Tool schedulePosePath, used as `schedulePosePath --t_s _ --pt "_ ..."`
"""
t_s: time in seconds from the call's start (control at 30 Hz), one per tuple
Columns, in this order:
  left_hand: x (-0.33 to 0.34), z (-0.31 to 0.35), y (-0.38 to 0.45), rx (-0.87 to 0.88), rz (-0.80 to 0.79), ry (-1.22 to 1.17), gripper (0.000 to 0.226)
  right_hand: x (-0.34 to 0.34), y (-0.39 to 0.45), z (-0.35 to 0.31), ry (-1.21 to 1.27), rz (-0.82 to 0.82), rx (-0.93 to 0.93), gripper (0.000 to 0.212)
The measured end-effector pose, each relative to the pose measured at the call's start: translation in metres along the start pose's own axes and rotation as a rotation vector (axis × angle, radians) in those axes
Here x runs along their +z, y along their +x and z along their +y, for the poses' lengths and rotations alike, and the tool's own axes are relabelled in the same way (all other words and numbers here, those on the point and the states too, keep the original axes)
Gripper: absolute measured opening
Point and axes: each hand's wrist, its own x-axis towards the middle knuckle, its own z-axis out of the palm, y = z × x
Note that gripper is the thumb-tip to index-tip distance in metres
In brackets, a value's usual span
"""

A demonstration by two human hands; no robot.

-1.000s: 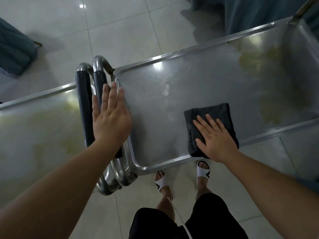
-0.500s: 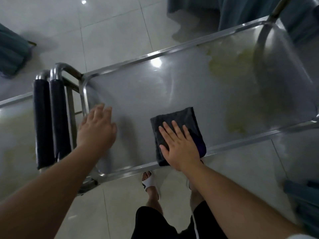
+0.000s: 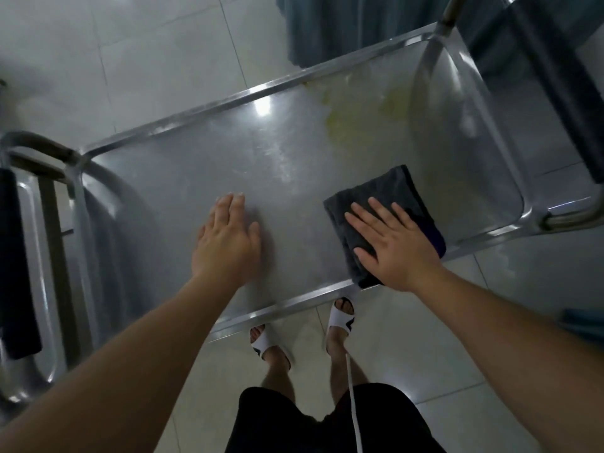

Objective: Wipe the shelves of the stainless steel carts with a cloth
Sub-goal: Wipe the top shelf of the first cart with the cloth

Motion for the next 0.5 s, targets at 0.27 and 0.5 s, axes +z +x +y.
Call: schedulePosePath --t_s 0.27,0.5 --pt "0.024 0.008 0.022 -0.011 0.035 -0.036 0.067 -0.016 -0.025 0.103 0.012 0.011 0.184 0.070" --pt "0.046 0.010 0.034 -0.047 0.142 0.012 0.067 -0.028 -0.028 0.152 0.104 0.033 0.462 0.071"
